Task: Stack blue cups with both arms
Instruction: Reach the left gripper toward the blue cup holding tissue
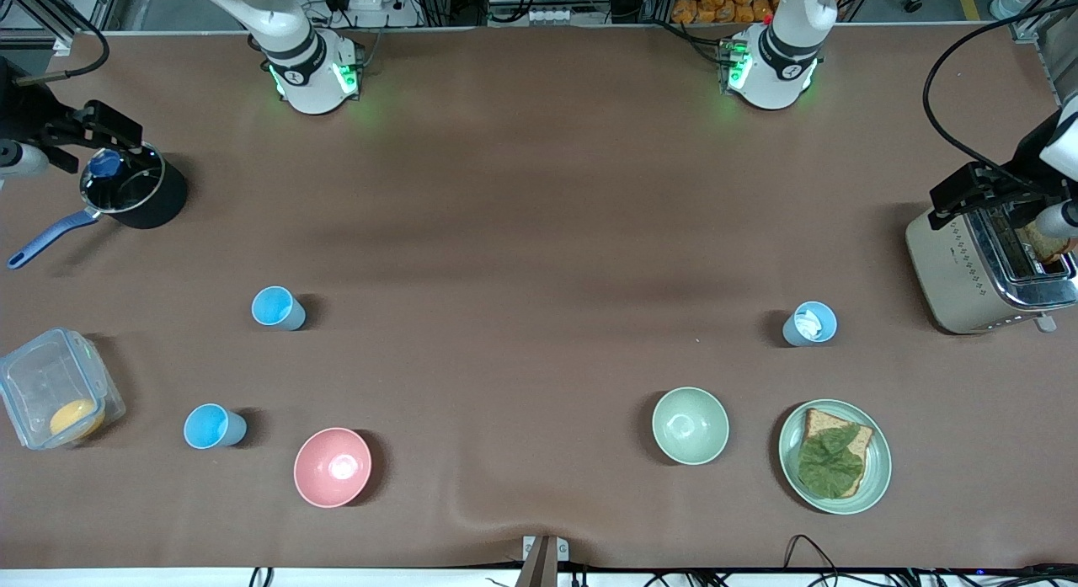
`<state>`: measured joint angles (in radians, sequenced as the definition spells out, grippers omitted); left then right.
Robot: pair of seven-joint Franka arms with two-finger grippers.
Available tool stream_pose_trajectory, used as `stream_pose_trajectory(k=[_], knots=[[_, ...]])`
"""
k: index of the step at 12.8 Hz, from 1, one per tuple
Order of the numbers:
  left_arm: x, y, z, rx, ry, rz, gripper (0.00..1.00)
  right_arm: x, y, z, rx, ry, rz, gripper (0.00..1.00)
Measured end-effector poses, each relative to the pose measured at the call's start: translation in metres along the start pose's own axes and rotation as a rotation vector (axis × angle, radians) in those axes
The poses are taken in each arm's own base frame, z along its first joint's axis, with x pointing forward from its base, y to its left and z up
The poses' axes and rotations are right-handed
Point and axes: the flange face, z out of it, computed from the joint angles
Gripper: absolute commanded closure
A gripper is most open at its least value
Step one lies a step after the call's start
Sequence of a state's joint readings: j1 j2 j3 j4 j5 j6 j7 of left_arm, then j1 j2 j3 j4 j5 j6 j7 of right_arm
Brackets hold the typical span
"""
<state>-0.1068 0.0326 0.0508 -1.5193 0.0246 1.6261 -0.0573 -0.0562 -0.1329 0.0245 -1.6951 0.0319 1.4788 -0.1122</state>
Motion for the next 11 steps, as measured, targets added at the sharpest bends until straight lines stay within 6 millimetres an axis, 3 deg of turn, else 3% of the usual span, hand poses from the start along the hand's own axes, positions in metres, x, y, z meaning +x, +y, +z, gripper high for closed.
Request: stream_pose_trajectory(k=[4, 6, 8, 11], knots=[[0.0, -0.004, 0.001, 0.001, -0.008, -0.007, 0.0, -0.001, 0.0, 0.001, 0.001, -0.012, 0.0, 0.0], [0.008, -0.004, 0.021, 0.002, -0.031, -0.005, 0.0, -0.003, -0.001, 0.003, 0.003, -0.027, -0.001, 0.0], [0.026, -0.001, 0.077, 0.006, -0.048, 0.001, 0.0, -0.004, -0.002, 0.003, 0.003, -0.035, -0.005, 0.0], [0.033, 0.0, 0.187, 0.007, -0.024, 0.003, 0.0, -0.003, -0.002, 0.007, 0.006, -0.056, -0.004, 0.0]])
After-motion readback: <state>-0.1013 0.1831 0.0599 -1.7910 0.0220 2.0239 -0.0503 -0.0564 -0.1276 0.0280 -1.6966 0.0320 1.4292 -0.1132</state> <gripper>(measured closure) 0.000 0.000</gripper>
